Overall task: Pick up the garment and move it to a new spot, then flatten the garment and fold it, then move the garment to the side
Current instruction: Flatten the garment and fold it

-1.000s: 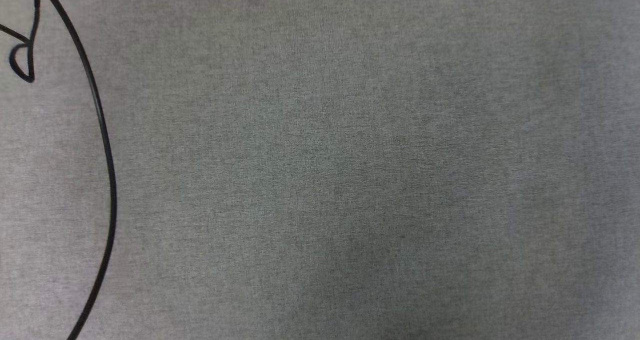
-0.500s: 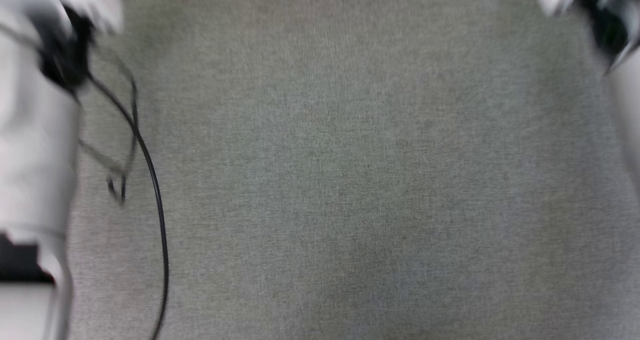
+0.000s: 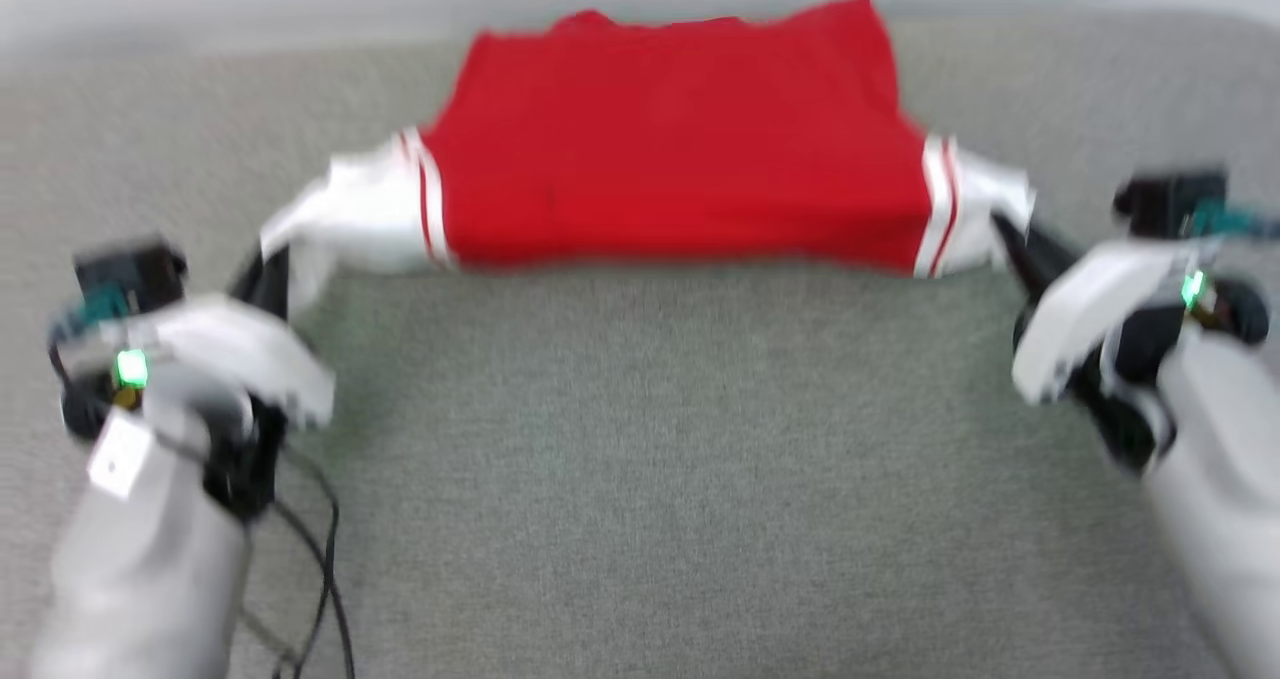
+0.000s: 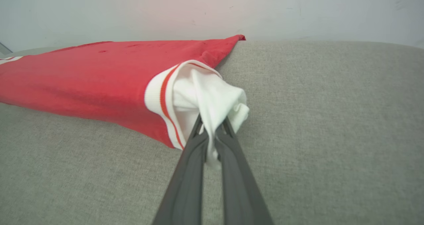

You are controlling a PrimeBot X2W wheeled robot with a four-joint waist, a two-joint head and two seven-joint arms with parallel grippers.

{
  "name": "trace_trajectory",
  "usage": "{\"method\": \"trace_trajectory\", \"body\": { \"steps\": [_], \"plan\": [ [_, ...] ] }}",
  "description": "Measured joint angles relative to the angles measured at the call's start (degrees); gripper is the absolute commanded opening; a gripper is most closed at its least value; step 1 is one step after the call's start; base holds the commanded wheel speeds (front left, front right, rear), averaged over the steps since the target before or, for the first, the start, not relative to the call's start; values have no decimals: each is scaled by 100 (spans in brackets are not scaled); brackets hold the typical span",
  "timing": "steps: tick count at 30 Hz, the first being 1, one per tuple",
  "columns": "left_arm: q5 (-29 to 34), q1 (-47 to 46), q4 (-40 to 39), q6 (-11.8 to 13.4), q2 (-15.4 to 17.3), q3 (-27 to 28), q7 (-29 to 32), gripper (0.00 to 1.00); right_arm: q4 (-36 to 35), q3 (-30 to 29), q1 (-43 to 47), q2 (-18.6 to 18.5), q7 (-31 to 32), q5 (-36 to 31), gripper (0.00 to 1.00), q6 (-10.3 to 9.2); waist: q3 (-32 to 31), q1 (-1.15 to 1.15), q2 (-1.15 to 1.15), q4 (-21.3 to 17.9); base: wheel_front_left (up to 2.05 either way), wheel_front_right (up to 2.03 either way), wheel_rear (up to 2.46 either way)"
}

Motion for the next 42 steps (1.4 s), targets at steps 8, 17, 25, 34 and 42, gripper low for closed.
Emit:
{"method": "trace_trajectory", "body": {
  "steps": [8, 17, 25, 34, 42],
  "plan": [
    [-253, 1967, -1362, 580, 99, 157, 243, 0, -670, -231, 1513, -105, 216, -27, 0, 1, -885, -1, 0, -16, 0, 0, 0],
    [-359, 4010, -3427, 1473, 320, 229, 899, 0, -1666, -1276, 3263, 65, 664, -343, 0, 2, -1483, -1, 0, 52, 0, 0, 0],
    [-447, 5196, -4474, 1950, 479, 231, 1369, 0, -2965, -2340, 4865, 695, 1413, -954, 0, 1, -1675, 0, 0, 215, 0, 0, 0],
    [-588, 5555, -4533, 2008, 425, 78, 1590, 0, -3570, -2515, 5590, 1042, 2097, -1410, 15, 0, -1649, 1, 0, 302, 0, 0, 0],
    [-409, 5320, -4501, 1967, 389, -187, 1630, 0, -3595, -2670, 5271, 954, 1907, -1435, 100, -3, -1642, 1, 0, 416, 0, 0, 0]
  ]
}}
